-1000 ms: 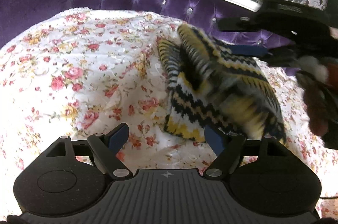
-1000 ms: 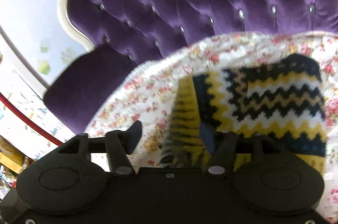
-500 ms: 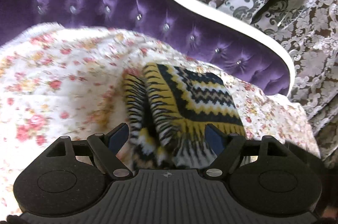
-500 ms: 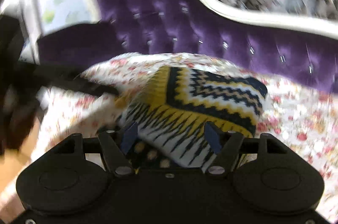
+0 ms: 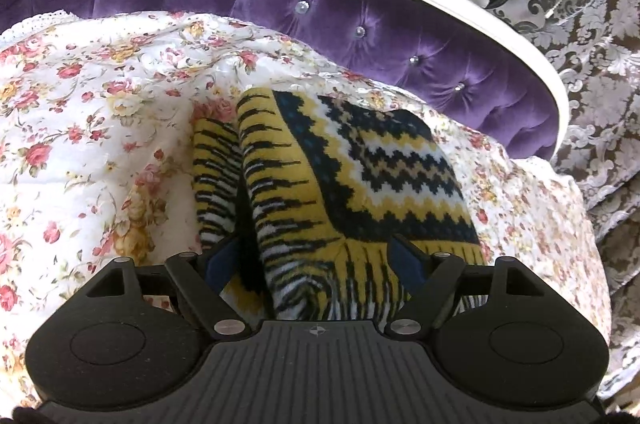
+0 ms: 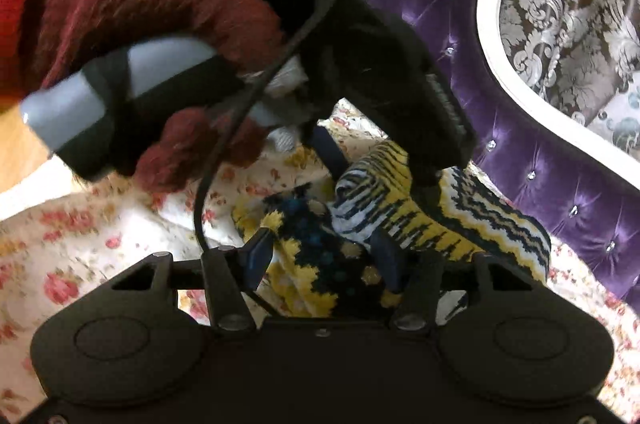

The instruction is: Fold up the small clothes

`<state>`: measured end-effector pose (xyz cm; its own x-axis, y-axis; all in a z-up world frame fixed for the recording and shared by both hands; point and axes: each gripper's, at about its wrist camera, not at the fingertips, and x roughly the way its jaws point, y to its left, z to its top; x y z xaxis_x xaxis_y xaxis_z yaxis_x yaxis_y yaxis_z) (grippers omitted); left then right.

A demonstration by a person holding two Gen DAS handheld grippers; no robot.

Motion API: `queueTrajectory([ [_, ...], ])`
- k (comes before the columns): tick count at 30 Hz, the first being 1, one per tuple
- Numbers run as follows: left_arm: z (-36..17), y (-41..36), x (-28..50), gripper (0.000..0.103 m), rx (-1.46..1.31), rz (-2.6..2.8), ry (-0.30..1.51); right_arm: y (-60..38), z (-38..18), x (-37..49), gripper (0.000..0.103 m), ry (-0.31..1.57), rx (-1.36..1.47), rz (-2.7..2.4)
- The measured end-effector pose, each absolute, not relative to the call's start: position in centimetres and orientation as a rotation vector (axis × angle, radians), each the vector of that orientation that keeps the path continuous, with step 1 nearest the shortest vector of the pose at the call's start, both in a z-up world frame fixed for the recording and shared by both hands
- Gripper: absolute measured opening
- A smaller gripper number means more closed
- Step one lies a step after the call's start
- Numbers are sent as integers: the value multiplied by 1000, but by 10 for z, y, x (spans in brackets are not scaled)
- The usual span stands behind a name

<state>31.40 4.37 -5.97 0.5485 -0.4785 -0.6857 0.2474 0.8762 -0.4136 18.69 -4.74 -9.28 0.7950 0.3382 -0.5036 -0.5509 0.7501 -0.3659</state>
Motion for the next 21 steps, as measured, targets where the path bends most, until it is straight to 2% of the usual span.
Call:
queueTrajectory([
  [5, -61, 40, 319, 76, -278, -426, 892, -49, -92, 176, 60, 391, -540, 497],
  [12, -66, 44, 324, 49, -280, -402, 894, -44, -93, 168, 58, 357, -603, 510],
  [13, -67, 45, 324, 45, -293, -405, 892, -42, -95, 171, 53, 369, -608, 510],
  [15, -68, 49, 324, 21, -316, -392, 875, -40, -100, 178, 41, 391, -618, 501],
  [17, -66, 51, 325, 18, -333, -403, 865, -41, -101, 181, 28, 401, -601, 496],
  [18, -63, 50, 323, 17, -325, -401, 856, -43, -99, 181, 16, 399, -576, 496],
  [21, -42, 50, 313, 16, -282, -426, 787, -54, -80, 175, 16, 344, -450, 512],
])
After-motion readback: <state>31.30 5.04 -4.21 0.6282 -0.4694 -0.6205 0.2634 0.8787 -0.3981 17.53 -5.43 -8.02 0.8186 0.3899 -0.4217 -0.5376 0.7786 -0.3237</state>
